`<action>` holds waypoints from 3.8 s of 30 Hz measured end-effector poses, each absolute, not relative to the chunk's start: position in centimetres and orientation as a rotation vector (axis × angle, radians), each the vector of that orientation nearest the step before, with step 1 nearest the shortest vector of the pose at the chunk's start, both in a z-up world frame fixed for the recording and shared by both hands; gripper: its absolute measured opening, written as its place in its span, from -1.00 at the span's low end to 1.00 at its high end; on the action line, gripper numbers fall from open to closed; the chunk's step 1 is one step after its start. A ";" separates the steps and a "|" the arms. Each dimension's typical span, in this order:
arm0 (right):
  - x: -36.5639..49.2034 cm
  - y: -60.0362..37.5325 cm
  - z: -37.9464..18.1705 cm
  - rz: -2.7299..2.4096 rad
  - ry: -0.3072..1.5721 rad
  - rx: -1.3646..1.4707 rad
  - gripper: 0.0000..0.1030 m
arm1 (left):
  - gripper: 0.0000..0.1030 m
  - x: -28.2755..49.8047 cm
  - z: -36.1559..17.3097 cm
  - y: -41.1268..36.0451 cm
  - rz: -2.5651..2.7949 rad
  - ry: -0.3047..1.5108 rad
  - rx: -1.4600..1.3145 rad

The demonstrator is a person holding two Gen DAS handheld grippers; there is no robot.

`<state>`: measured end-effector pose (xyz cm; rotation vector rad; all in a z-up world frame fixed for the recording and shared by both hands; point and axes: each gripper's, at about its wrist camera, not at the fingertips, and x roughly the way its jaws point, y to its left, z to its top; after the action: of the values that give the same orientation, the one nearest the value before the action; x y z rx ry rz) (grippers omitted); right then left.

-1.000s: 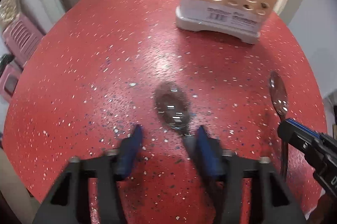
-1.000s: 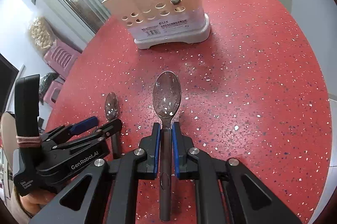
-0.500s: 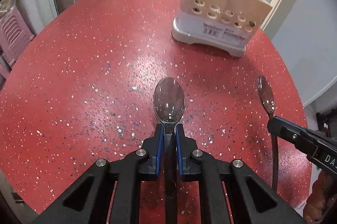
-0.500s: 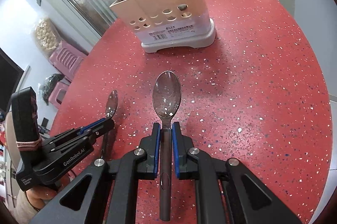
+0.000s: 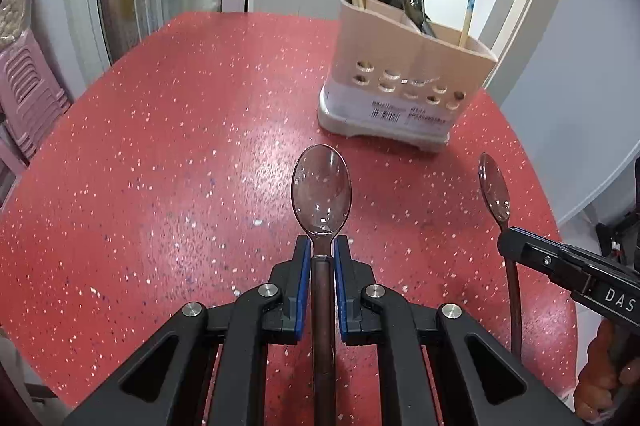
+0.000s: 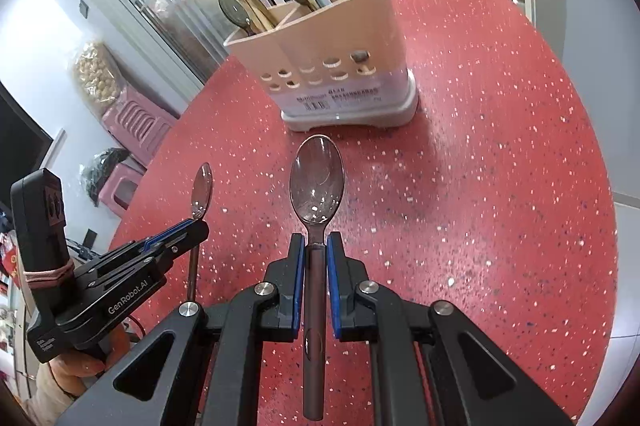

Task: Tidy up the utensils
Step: 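Lift both clear spoons and carry them over the beige holder with both tools, then lower both spoons handle-first into the holder slots with both tools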

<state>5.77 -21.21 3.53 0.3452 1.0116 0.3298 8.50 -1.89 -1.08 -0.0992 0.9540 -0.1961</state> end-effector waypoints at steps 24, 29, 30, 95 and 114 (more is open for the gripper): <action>11.2 -22.3 11.0 0.355 0.862 0.308 -0.77 | -0.28 13.4 7.3 -1.4 -0.233 0.782 -0.109; 12.7 -22.7 12.6 0.348 0.828 0.294 -0.77 | -0.27 15.0 8.7 -1.7 -0.250 0.745 -0.117; 13.0 -22.8 12.9 0.346 0.819 0.292 -0.77 | -0.27 15.5 9.2 -1.7 -0.255 0.731 -0.123; 21.4 -20.8 9.0 0.253 0.541 0.064 -0.77 | -0.27 24.3 5.9 -8.1 -0.232 0.530 -0.052; 21.7 -21.0 8.5 0.280 0.599 0.069 -0.77 | -0.27 24.5 5.6 -7.7 -0.231 0.588 -0.044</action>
<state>21.74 -21.01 8.51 0.0686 0.5989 0.2802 24.46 -7.73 5.64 -0.0444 0.5881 -0.2313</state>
